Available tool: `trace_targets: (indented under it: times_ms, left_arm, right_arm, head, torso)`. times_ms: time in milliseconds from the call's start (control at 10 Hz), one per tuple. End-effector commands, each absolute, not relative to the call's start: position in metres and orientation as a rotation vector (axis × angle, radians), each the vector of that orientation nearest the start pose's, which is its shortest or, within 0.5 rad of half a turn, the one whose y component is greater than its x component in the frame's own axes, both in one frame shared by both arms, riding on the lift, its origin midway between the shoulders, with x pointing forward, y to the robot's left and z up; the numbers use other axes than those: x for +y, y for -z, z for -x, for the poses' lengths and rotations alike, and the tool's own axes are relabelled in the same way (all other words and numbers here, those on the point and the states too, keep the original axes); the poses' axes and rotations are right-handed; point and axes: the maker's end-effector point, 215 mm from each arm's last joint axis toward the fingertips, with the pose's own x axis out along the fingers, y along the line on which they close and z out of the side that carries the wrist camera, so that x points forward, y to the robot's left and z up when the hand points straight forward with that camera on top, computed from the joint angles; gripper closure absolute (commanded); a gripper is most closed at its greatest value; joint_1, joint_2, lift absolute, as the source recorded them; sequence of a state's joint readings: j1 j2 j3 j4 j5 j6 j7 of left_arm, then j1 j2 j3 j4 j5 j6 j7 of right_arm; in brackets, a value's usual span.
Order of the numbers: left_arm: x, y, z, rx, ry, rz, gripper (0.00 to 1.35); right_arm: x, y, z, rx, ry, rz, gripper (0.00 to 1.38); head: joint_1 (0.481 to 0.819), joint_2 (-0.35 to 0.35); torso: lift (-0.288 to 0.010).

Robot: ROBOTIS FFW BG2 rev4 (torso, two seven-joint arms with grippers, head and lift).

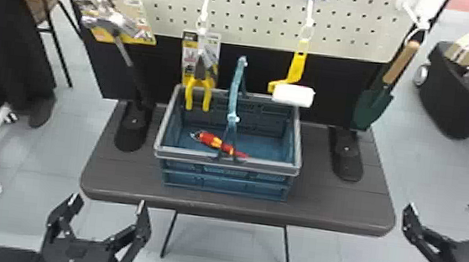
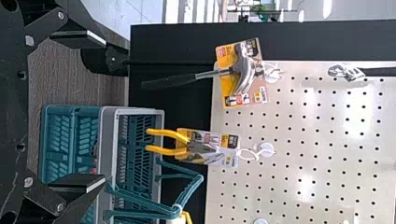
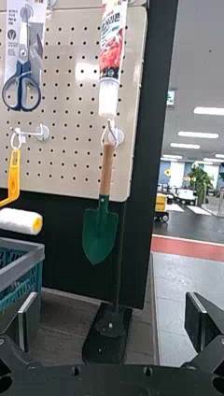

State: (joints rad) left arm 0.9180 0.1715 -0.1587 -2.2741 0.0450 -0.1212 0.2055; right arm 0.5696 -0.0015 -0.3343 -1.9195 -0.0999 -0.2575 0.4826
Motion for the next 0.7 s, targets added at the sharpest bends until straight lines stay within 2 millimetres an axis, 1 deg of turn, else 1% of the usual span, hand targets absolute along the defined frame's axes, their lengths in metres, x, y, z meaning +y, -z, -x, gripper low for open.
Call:
trace_targets:
  times_ms: [0,200,400,500,600]
  left_arm:
    - [0.192,0.344,-0.318,0.12,0.019,0.043,0.27]
    - [0.193,0.342,-0.319,0.114,0.019,0.039,0.27]
    - [0.188,0.338,-0.322,0.104,0.043,0.03,0.27]
    - [0.185,0.335,-0.325,0.097,0.06,0.026,0.27]
    - [0.183,0.331,-0.328,0.085,0.07,0.022,0.27]
  right_arm:
    - [-0.306,0.331,-0.398,-0.045,-0.19,0.105,0.13]
    - [-0.298,0.304,-0.411,-0.065,-0.221,0.106,0.13]
    - [-0.285,0.286,-0.427,-0.072,-0.284,0.101,0.13]
    - [-0.29,0.274,-0.435,-0.079,-0.305,0.119,0.13]
    - [-0.299,0.253,-0.445,-0.094,-0.32,0.149,0.13]
  head:
    - [0.819,0.008]
    - [0.819,0.008]
    - [0.819,0.008]
    - [0.819,0.008]
    - [0.819,0.008]
  torso:
    - [-0.1]
    - [-0.1]
    - [-0.1]
    - [-0.1]
    - [-0.1]
